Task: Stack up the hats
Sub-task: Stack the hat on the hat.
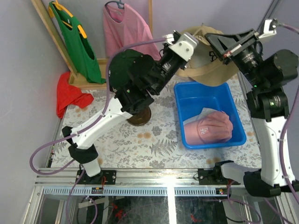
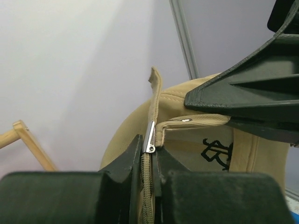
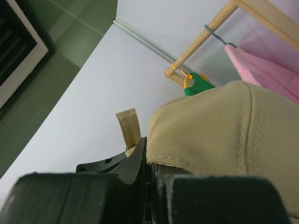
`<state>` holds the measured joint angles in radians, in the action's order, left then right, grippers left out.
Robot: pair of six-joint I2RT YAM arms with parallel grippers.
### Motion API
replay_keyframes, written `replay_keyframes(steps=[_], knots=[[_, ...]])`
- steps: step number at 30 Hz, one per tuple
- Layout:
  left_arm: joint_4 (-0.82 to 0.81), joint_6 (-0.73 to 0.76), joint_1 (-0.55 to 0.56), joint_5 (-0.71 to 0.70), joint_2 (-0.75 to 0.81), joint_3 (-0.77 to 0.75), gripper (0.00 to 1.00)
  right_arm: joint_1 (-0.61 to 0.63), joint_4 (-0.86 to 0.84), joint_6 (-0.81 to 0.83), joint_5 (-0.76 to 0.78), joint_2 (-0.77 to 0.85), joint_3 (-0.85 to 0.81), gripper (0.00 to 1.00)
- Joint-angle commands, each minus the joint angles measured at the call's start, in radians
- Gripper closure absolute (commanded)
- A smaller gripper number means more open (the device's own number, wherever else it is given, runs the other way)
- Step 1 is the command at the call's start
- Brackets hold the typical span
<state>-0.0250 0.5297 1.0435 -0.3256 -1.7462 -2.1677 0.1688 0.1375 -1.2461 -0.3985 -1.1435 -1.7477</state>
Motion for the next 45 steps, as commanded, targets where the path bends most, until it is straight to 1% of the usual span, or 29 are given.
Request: replay_keyframes(steps=[1, 5, 8, 11, 17, 18, 20, 24, 30, 37, 41, 45], knots=[[-0.036, -0.047, -0.111, -0.042, 0.086, -0.080, 1.00, 0.077, -0.085, 0.070, -0.040, -0.076, -0.117, 1.00], [-0.024, -0.090, -0.180, -0.017, 0.098, -0.088, 1.00, 0.228, -0.090, 0.179, -0.011, -0.185, -0.214, 1.00], [-0.046, -0.104, -0.226, -0.018, 0.113, -0.071, 1.00, 0.298, -0.050, 0.261, 0.005, -0.279, -0.327, 1.00], [-0.077, -0.128, -0.282, -0.023, 0.129, -0.050, 1.00, 0.332, -0.025, 0.320, 0.015, -0.364, -0.447, 1.00], [-0.111, -0.227, -0.422, 0.022, 0.139, -0.022, 1.00, 0.347, -0.055, 0.381, 0.009, -0.508, -0.592, 1.00], [-0.120, -0.241, -0.448, 0.025, 0.140, -0.012, 1.00, 0.350, -0.057, 0.390, 0.003, -0.557, -0.622, 1.00], [-0.147, -0.266, -0.487, 0.032, 0.145, 0.015, 1.00, 0.360, -0.071, 0.413, -0.006, -0.609, -0.677, 1.00], [-0.189, -0.333, -0.563, 0.042, 0.149, 0.058, 1.00, 0.377, -0.131, 0.468, -0.010, -0.688, -0.736, 1.00], [-0.234, -0.421, -0.653, 0.059, 0.136, 0.098, 1.00, 0.380, -0.140, 0.527, -0.006, -0.830, -0.889, 1.00], [-0.263, -0.520, -0.743, 0.091, 0.089, 0.103, 1.00, 0.387, -0.213, 0.590, 0.030, -0.901, -0.911, 1.00], [-0.278, -0.558, -0.782, 0.109, 0.056, 0.097, 1.00, 0.390, -0.213, 0.620, 0.047, -0.952, -0.957, 1.00], [-0.307, -0.601, -0.814, 0.118, 0.045, 0.132, 1.00, 0.397, -0.223, 0.627, 0.038, -0.980, -0.952, 1.00]])
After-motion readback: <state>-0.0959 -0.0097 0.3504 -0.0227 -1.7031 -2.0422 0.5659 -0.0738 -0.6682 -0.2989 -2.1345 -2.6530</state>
